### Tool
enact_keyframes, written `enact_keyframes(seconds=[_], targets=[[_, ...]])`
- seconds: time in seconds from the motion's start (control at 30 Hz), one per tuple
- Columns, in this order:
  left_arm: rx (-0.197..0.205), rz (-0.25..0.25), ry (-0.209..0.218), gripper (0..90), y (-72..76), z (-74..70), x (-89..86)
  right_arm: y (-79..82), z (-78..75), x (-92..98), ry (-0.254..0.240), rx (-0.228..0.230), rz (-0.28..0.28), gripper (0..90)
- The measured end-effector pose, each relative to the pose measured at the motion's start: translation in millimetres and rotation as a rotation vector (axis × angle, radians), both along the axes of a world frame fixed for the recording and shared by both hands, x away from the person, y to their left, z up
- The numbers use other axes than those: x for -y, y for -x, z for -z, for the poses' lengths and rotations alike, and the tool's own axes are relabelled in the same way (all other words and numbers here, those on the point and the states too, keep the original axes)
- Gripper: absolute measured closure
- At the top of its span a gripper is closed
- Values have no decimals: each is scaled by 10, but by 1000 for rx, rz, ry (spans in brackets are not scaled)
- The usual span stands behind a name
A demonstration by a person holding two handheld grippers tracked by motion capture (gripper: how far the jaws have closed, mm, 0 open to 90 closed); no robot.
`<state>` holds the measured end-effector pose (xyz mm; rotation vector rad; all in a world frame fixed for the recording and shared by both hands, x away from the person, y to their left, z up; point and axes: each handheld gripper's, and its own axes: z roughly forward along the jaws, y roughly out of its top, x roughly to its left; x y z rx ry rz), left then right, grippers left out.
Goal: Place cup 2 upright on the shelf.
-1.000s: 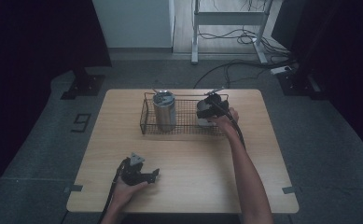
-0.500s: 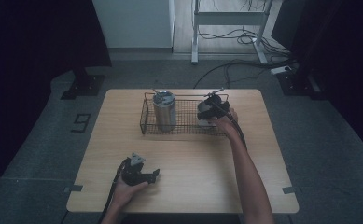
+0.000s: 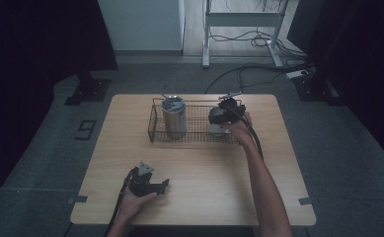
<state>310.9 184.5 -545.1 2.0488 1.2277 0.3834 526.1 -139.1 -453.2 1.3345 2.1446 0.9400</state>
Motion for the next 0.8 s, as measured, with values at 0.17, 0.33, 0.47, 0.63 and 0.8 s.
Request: enact_keyframes(seconds=[0.17, 0.33, 0.47, 0.63, 0.8], targets=[[1, 3, -1, 133, 5, -4, 2, 60, -85, -2, -18, 28, -4, 0], [4, -2, 1, 133, 6, -14, -14, 190, -138, 61, -104, 71, 2, 42], [3, 0, -2, 133, 7, -11, -12, 266, -143, 93, -115, 90, 4, 55], [3, 4, -5, 133, 12, -14, 1, 406, -148, 164, -120, 103, 12, 74], [2, 8, -9, 133, 20, -16, 11, 550, -140, 249, -110, 105, 17, 103]])
